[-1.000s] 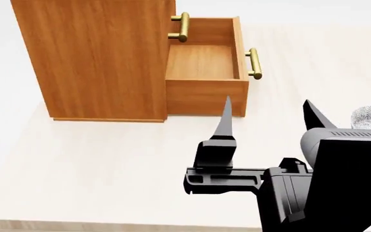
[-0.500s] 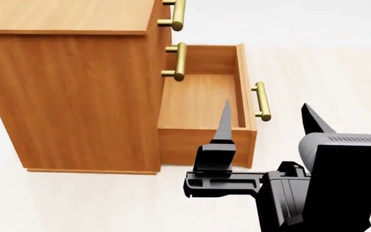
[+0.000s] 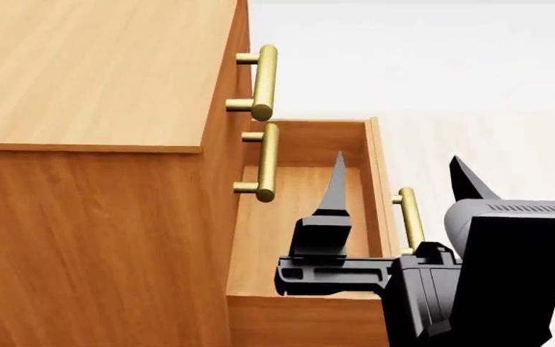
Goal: Put the bowl in the bottom drawer of the cabinet and close it.
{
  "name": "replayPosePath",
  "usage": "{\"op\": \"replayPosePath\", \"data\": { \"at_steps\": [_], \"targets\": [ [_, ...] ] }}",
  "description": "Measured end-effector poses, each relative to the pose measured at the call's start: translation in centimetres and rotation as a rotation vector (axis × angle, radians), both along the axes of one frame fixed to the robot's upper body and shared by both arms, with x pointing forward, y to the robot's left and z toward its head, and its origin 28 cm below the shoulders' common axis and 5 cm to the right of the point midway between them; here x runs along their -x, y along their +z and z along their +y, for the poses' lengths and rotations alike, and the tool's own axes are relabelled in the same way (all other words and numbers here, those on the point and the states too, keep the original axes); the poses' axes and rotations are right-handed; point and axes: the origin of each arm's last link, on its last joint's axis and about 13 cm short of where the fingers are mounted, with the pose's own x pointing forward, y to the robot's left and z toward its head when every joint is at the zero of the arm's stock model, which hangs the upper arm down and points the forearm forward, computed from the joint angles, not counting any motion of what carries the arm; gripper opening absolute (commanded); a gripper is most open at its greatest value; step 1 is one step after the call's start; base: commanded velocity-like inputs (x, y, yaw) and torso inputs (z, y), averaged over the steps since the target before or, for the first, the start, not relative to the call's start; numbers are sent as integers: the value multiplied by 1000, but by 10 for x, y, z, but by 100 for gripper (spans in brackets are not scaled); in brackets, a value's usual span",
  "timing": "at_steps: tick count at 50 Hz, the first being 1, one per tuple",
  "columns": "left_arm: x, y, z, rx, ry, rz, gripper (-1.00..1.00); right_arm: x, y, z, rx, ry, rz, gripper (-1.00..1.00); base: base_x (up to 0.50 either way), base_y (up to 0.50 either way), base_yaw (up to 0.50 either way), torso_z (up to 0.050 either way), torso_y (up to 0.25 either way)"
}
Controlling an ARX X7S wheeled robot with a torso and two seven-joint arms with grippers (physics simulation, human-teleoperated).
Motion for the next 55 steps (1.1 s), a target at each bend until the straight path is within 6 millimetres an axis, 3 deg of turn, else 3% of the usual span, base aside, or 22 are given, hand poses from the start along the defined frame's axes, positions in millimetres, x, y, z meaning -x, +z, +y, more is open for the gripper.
{"op": "replayPosePath", "data": {
  "at_steps": [17,25,55],
  "targets": [
    [0,0,0,1,-1,2,100,-2,-2,-1,-8,-5,10,100,500,37,0,0,0],
    [1,0,0,1,-1,2,100,-8,-3,-3,-13,-19,40,100,0,0,0,0,0],
    [0,0,0,5,1,3,100,-76,-20,-15,79,-22,314,100,0,0,0,0,0]
  ]
}}
